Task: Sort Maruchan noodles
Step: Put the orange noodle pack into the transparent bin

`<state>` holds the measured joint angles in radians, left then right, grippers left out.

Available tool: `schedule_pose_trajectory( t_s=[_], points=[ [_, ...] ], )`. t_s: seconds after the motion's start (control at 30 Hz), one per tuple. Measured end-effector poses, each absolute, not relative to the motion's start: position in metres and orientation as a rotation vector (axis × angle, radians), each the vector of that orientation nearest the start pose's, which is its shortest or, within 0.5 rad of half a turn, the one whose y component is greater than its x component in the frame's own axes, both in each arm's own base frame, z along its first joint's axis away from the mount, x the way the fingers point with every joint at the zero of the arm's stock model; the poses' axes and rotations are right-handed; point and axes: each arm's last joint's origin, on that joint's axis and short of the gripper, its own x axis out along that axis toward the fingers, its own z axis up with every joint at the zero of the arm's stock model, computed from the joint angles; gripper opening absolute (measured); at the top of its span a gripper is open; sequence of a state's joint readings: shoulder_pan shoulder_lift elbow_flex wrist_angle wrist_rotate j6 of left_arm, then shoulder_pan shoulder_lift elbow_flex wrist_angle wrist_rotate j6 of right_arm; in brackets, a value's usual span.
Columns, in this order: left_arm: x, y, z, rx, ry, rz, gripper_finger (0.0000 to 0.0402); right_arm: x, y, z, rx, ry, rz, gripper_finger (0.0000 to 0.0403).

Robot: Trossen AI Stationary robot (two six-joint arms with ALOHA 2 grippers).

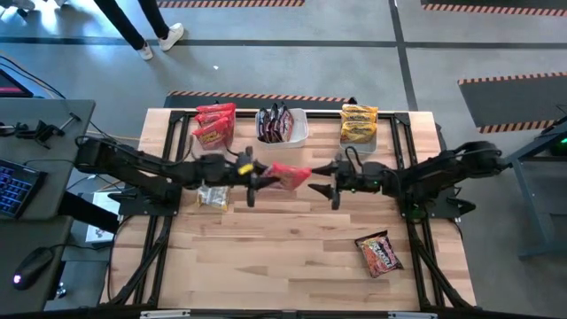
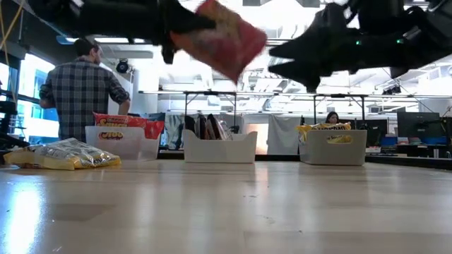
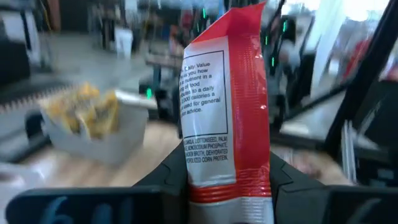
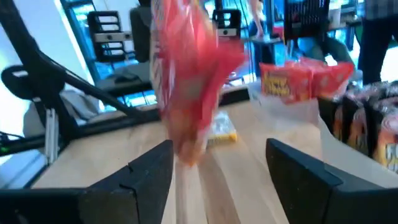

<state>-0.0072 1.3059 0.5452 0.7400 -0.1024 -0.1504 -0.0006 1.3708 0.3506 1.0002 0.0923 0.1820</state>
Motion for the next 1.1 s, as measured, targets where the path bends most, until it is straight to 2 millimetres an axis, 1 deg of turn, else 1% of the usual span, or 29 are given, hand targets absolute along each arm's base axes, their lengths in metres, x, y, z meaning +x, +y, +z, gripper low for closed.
schedule_pose_trajectory(
  t_s=[0.07,0.13,0.17,0.23,0.37,0.5,0.67,0.77,0.9,1.1],
  points=[
    [0.267,0.001,0.237,-0.128,-0.066,0.095,0.0081,0.251,-0.003,0.190,0.180,-0.018,-0.070,0.0239],
    [0.265,0.001,0.239,-0.099,-0.095,0.094,0.0081,0.256,-0.004,0.195,0.184,-0.037,-0.038,0.0239],
    [0.267,0.001,0.243,-0.087,-0.113,0.090,0.0081,0.261,-0.005,0.201,0.183,-0.057,-0.023,0.0239],
    [0.267,0.001,0.246,-0.073,-0.132,0.087,0.0081,0.265,-0.007,0.210,0.181,-0.103,-0.008,0.0239],
    [0.267,0.001,0.247,-0.058,-0.137,0.084,0.0081,0.274,-0.011,0.224,0.173,-0.155,0.001,0.0239],
    [0.267,0.001,0.248,-0.055,-0.149,0.083,0.0081,0.278,-0.014,0.234,0.161,-0.184,0.055,0.0239],
    [0.266,0.001,0.251,-0.044,-0.178,0.092,0.0081,0.280,-0.015,0.238,0.149,-0.195,0.069,0.0234],
    [0.266,0.002,0.252,-0.033,-0.189,0.108,0.0081,0.280,-0.015,0.239,0.132,-0.198,0.066,0.0220],
    [0.266,0.002,0.253,-0.035,-0.203,0.110,0.0081,0.280,-0.015,0.240,0.113,-0.212,0.059,0.0191],
    [0.265,0.002,0.256,-0.036,-0.228,0.110,0.0081,0.284,-0.016,0.247,0.085,-0.222,0.050,0.0154]
  ],
)
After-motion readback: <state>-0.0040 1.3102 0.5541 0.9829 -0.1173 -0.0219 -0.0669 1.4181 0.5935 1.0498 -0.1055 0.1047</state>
